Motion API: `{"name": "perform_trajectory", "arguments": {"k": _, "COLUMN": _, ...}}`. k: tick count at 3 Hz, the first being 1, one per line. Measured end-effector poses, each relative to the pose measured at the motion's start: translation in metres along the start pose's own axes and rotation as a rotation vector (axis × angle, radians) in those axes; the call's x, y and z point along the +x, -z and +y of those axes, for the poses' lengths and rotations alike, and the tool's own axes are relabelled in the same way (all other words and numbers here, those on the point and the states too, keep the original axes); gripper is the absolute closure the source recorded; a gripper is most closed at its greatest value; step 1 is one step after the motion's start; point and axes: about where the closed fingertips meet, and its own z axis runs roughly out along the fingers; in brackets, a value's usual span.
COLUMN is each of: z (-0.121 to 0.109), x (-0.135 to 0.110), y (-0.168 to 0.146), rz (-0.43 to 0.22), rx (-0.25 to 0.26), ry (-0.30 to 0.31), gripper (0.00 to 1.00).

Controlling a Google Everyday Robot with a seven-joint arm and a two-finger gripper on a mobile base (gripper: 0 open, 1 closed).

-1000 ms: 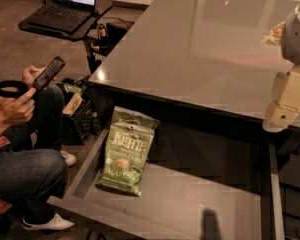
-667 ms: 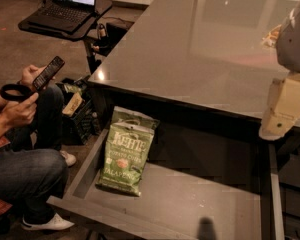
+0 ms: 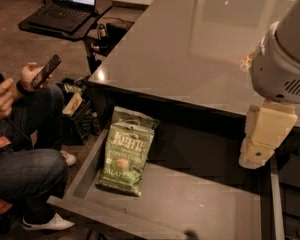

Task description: Pick green jalapeno chip bag from top drawer and place on counter

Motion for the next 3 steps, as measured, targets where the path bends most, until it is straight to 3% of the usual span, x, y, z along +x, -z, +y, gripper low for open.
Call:
{"name": "perform_trajectory", "arguments": {"k": 1, "z": 0.000, "x": 0.000, "y": 0.000, "rz": 0.000, "rx": 0.000, "ry": 0.000, "gripper": 0.00}}
{"name": "perform_trajectory", "arguments": {"k": 2, "z": 0.046, "x": -0.028, "y": -0.029, "rz": -0.031, "rx": -0.037, "ry": 0.051, "gripper": 0.00}}
{"name": "perform_trajectory", "arguments": {"k": 3, "z": 0.046, "x": -0.028, "y": -0.028, "rz": -0.031, "rx": -0.037, "ry": 0.051, "gripper": 0.00}}
